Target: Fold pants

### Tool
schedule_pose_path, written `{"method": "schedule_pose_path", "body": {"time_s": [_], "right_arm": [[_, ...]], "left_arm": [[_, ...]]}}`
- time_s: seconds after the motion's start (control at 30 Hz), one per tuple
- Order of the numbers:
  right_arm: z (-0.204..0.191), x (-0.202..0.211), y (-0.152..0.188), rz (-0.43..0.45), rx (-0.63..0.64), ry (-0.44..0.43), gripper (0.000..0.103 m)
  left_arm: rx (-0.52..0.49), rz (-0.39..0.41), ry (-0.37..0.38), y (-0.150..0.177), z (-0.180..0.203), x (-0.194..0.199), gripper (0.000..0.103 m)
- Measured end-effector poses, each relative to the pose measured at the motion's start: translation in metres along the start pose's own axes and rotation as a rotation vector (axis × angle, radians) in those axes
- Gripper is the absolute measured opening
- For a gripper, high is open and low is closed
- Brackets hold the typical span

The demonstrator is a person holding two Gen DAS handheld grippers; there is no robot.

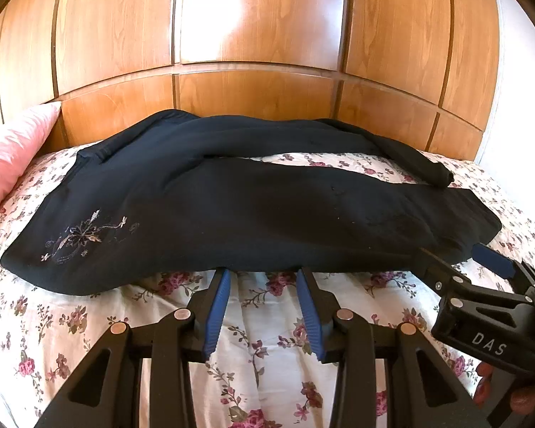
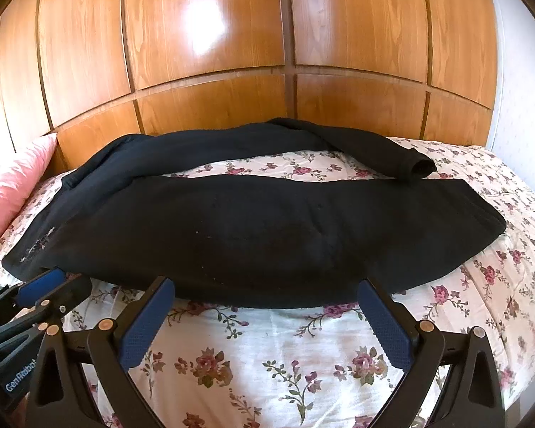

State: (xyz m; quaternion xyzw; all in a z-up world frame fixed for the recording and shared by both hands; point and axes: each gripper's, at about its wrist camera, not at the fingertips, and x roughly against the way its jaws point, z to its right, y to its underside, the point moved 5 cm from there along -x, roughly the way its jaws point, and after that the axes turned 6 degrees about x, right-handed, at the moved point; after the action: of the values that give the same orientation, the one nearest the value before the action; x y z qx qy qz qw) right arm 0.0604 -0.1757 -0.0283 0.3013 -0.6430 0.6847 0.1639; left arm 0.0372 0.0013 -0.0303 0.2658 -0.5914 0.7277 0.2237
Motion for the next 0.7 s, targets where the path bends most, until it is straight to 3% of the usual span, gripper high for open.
{"method": "schedule_pose_path", "body": {"time_s": [0.27, 0.5, 0.7], "right_arm": [[0.001, -0.002, -0.001, 0.017, -0.005, 0.006, 0.103], [-0.001, 0.001, -0.005, 0.088, -0.012, -0.003, 0.103], [-0.001, 0.000, -0.003, 0.051, -0.016, -0.022, 0.103]], "left_arm": [[-0.008, -0.006, -0.022, 0.000, -0.002, 0.003, 0.039], [-0.005, 0.018, -0.003, -0.004, -0.003, 0.011, 0.039], [-0.029, 0.007, 0.020, -0.002, 0.001, 0.014, 0.039]]}}
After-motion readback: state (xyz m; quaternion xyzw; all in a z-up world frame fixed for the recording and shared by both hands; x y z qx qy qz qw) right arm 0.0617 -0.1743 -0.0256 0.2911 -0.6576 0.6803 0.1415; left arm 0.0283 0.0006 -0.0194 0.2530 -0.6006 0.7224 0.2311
